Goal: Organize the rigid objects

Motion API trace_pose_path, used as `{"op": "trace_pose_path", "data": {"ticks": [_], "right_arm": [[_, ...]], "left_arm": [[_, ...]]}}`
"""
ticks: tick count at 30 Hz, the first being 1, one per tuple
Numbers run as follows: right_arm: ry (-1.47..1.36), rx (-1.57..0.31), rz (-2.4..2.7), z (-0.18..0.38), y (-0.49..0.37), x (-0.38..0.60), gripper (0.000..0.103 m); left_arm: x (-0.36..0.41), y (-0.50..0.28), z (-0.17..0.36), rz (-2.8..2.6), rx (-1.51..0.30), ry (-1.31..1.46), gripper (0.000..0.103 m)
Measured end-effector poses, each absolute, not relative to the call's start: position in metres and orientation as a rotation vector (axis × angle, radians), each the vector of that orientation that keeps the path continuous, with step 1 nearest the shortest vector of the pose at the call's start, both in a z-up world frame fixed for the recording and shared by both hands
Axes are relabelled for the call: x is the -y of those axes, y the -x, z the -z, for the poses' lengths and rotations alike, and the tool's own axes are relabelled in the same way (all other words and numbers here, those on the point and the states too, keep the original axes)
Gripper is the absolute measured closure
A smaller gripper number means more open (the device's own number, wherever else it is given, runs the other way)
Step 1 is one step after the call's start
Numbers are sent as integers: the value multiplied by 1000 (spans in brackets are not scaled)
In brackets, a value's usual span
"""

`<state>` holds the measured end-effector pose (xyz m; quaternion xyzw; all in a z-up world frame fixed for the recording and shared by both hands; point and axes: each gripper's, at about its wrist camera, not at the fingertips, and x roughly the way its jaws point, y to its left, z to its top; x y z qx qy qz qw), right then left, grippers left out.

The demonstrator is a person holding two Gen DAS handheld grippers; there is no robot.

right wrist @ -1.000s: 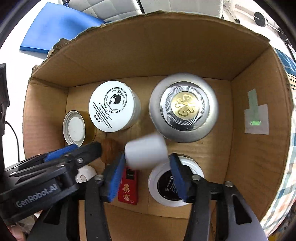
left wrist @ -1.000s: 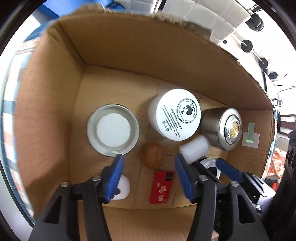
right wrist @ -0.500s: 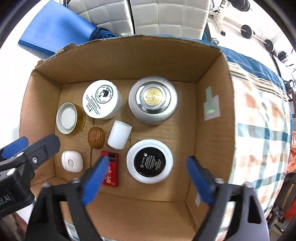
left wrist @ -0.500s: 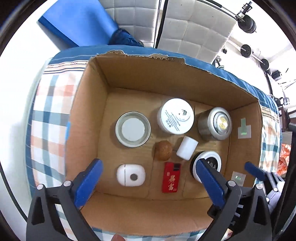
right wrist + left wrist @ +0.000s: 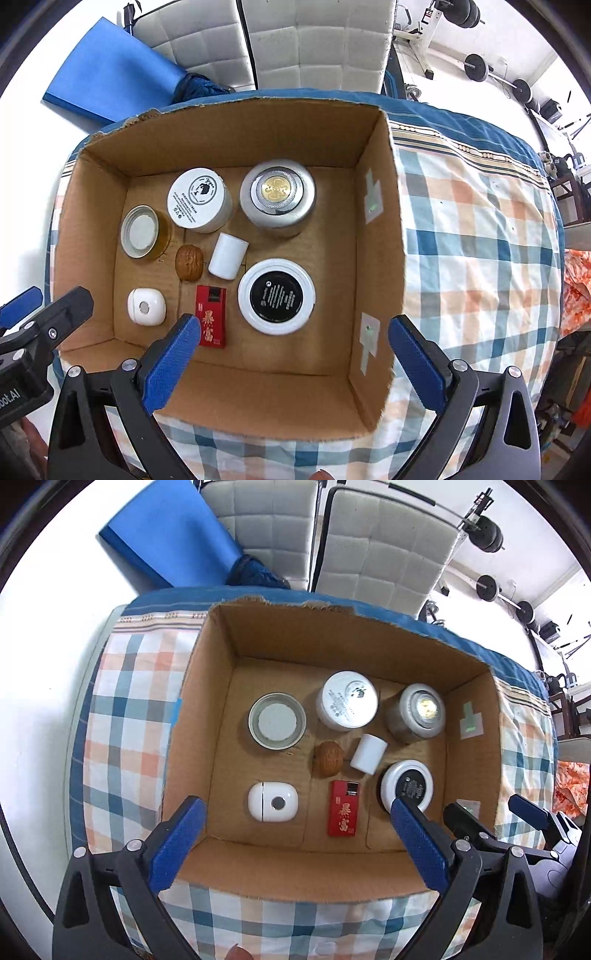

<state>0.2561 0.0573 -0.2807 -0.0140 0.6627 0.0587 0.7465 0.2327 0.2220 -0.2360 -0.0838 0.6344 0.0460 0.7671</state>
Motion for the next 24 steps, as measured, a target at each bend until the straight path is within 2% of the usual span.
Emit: {"op": "trace_pose_path", "data": {"ticks": [6,15,24], "right_arm": [[16,-1399,-142,240,-234,-43,0],[-24,-1264,-163,134,-174,-10,0],[-59,-1170,-172,59,-118,18,0]], "left_arm": [[-207,-207,191,-89,-1300,141,0],[-187,-153,86,-117,-1103,66,0],[-187,-110,25,-132,-1037,75,0]]}}
